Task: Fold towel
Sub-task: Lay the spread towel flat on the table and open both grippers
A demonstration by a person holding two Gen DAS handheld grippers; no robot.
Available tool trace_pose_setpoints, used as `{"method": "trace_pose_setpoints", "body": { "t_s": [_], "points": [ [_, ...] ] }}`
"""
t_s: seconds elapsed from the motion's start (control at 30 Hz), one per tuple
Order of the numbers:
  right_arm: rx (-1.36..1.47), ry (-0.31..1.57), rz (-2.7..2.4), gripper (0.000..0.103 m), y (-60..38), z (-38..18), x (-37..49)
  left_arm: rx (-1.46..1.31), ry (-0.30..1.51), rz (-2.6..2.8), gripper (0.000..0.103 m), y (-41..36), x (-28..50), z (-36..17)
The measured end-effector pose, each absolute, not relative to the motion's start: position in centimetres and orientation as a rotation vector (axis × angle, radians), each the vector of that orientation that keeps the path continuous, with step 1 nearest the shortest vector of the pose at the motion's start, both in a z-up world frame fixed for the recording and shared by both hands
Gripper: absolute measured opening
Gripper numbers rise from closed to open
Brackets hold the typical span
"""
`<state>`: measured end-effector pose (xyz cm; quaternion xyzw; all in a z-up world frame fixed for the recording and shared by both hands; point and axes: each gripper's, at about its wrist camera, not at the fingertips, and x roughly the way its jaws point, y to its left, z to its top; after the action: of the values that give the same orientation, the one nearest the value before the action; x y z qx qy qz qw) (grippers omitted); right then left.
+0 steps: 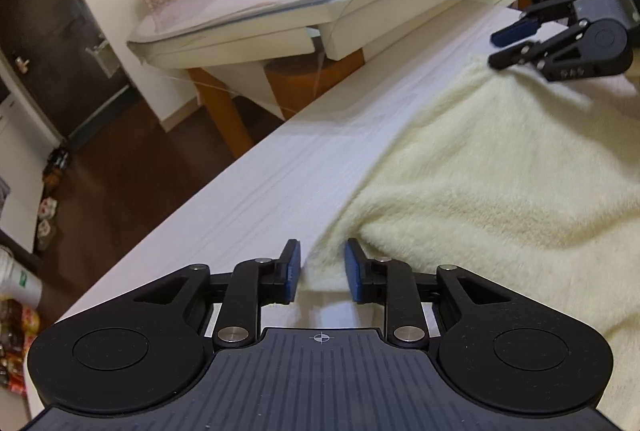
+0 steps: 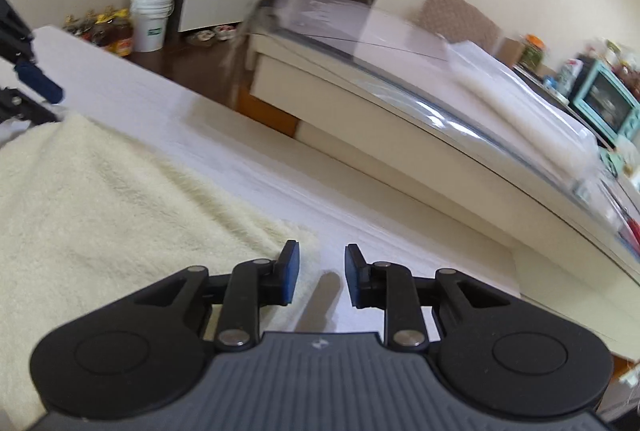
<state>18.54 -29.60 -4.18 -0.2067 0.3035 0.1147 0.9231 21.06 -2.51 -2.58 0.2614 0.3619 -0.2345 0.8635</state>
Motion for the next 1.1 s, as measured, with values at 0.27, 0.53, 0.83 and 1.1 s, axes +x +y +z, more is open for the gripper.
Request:
{"method": "trace_pose_setpoints", "body": {
  "t_s": [0.27,0.53,0.83,1.1],
  "points": [
    [-0.323,0.56,0.265,0.026,-30.4,-2.8,16.2,0.479,0.76,-0.487,0.034,-1.5,20.0,-1.5],
    [-0.295,0.584,0.432,0.028,-27.6,-3.3,12.7,0.519,0.755,-0.494,0.04,-2.9,20.1,-2.4],
    [-0.348,0.593,0.403,0.034,-27.2,-3.5,10.9,0.651,0.707,-0.374,0.038,-2.9,22.7,-3.0],
    [-0.327,0.604,0.324,0.036,-28.6,-3.5,10.5,0.384,0.743,-0.455,0.036,0.2,17.8,-0.1]
  ]
}}
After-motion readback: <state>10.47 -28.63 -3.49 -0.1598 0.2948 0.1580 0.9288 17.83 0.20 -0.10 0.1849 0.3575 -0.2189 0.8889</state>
